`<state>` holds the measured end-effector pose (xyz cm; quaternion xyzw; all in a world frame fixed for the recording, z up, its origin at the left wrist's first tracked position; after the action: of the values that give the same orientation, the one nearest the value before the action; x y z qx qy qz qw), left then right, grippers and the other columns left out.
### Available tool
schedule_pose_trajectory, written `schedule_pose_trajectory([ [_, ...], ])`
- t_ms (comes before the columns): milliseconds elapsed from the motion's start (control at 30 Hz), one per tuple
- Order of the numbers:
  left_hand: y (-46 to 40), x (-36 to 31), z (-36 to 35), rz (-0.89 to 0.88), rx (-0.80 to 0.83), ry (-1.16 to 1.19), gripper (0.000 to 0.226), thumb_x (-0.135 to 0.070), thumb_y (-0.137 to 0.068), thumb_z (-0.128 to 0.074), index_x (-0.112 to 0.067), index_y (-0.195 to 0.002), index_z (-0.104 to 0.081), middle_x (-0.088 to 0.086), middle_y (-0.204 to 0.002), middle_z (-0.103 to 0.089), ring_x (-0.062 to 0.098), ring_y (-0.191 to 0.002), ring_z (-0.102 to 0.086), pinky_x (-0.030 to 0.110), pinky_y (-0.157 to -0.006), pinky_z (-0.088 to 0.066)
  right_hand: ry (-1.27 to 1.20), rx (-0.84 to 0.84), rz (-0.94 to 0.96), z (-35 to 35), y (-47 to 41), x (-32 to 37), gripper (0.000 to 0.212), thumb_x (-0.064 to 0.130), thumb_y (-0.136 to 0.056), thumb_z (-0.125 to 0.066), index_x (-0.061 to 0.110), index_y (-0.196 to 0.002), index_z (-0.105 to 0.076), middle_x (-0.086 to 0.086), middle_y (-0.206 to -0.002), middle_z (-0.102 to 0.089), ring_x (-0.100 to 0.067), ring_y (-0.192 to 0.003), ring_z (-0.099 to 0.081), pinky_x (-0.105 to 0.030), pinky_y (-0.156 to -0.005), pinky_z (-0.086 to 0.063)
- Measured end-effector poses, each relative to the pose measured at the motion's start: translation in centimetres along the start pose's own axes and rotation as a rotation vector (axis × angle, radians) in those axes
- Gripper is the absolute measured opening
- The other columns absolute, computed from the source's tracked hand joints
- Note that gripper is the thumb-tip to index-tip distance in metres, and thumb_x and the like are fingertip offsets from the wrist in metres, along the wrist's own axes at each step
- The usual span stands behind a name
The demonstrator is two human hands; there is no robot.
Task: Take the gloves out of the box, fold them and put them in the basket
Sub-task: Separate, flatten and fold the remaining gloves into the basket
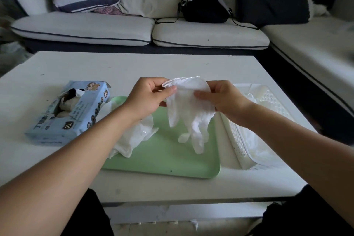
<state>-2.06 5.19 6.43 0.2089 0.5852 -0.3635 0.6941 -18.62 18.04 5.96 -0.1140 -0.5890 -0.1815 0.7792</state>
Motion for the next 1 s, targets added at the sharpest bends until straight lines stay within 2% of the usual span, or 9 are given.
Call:
schedule_pose_trajectory([
  [67, -0.1, -0.1, -0.2, -0.062, -0.015, -0.059, 0.011, -0.01, -0.097, -0.067, -0.01, -0.092, -0.076, 0.01, -0.083, -0.074, 0.015, -0.078, -0.068, 0.035, -0.077, -0.061, 0.179, -0.027, 0.086, -0.3, 0.1, 0.4, 0.022, 0.019, -0.093, -0.068, -0.003, -0.093, -0.071, -0.021, -0.084, -0.07, -0.02, -0.07, -0.059, -0.038, -0.066, -0.048],
  [133, 0.0, 0.2, -0.4, -0.026, 0.002, -0.105, 0.012, -0.012, -0.097, -0.068, -0.005, -0.089, -0.074, 0.008, -0.073, -0.068, 0.012, -0.068, -0.064, 0.033, -0.068, -0.06, 0.207, -0.006, 0.076, -0.7, 0.3, 0.3, 0.015, 0.015, -0.093, -0.069, 0.0, -0.092, -0.073, -0.023, -0.087, -0.072, -0.022, -0.07, -0.063, -0.041, -0.068, -0.051],
  [300, 1.6, 1.0, -2.2, 0.33, 0.341, -0.118, 0.021, -0.017, -0.097, -0.067, 0.004, -0.097, -0.069, 0.001, -0.066, -0.058, 0.009, -0.051, -0.05, 0.018, -0.043, -0.041, -0.113, 0.435, -0.323, -3.2, 1.9, -1.5, 0.022, 0.009, -0.095, -0.062, -0.003, -0.113, -0.068, -0.017, -0.106, -0.071, -0.03, -0.096, -0.068, -0.04, -0.089, -0.056],
  [467, 1.4, 1.3, -1.3, 0.452, 0.393, -0.123, 0.021, -0.019, -0.097, -0.068, -0.002, -0.107, -0.073, -0.002, -0.074, -0.068, 0.009, -0.057, -0.057, 0.018, -0.047, -0.044, -0.209, 0.472, -0.364, -3.6, 1.5, -1.8, 0.022, 0.007, -0.095, -0.062, 0.003, -0.115, -0.071, -0.013, -0.111, -0.072, -0.025, -0.098, -0.07, -0.036, -0.089, -0.058],
  [600, -0.1, 2.0, -0.5, 0.269, 0.124, -0.147, 0.022, -0.019, -0.095, -0.071, 0.002, -0.09, -0.069, 0.004, -0.071, -0.052, 0.012, -0.064, -0.052, 0.021, -0.056, -0.053, -0.104, 0.186, -0.218, -3.0, -0.1, -2.1, 0.017, 0.004, -0.091, -0.067, 0.001, -0.107, -0.072, -0.013, -0.097, -0.072, -0.027, -0.086, -0.067, -0.042, -0.083, -0.056],
  [700, -1.0, 0.3, 0.8, -0.046, -0.144, -0.046, 0.007, -0.012, -0.094, -0.071, -0.008, -0.091, -0.075, 0.01, -0.079, -0.063, 0.017, -0.074, -0.06, 0.027, -0.067, -0.06, -0.115, -0.042, 0.019, -1.2, -0.9, -0.2, 0.016, 0.003, -0.09, -0.069, -0.001, -0.105, -0.074, -0.016, -0.101, -0.075, -0.031, -0.09, -0.07, -0.05, -0.09, -0.057],
  [767, -0.9, -1.3, 1.3, -0.247, -0.2, -0.102, 0.01, -0.012, -0.092, -0.074, -0.021, -0.093, -0.078, -0.004, -0.082, -0.075, 0.011, -0.076, -0.067, 0.026, -0.076, -0.059, -0.066, -0.112, 0.2, -0.3, -0.7, 1.6, 0.014, 0.001, -0.09, -0.069, 0.002, -0.103, -0.076, -0.008, -0.098, -0.078, -0.023, -0.09, -0.073, -0.039, -0.086, -0.059],
  [867, 0.0, -1.9, 1.0, -0.356, -0.13, -0.235, 0.016, -0.014, -0.089, -0.078, -0.026, -0.099, -0.079, -0.012, -0.083, -0.077, 0.001, -0.071, -0.064, 0.02, -0.068, -0.051, 0.11, -0.117, 0.342, -0.2, 0.1, 2.3, 0.009, 0.002, -0.088, -0.072, 0.01, -0.091, -0.076, 0.013, -0.072, -0.071, 0.001, -0.063, -0.06, -0.017, -0.063, -0.047],
  [1000, 1.1, 1.7, -1.0, -0.232, 0.172, -0.561, 0.005, -0.019, -0.088, -0.078, -0.019, -0.092, -0.082, -0.002, -0.079, -0.076, -0.003, -0.063, -0.057, 0.025, -0.065, -0.05, 0.584, 0.066, 0.226, -1.7, 0.2, -0.8, 0.007, 0.014, -0.082, -0.078, 0.018, -0.084, -0.073, 0.006, -0.064, -0.062, -0.002, -0.052, -0.048, -0.022, -0.054, -0.04],
])
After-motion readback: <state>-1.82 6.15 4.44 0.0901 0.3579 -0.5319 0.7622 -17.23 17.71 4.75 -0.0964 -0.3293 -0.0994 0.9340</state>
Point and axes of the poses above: each hand's wrist, its own y-axis away from the middle knuckle, its own z-axis out of the back of the hand, x = y × z, the point moved 5 cm from there along -y, towards the middle knuckle
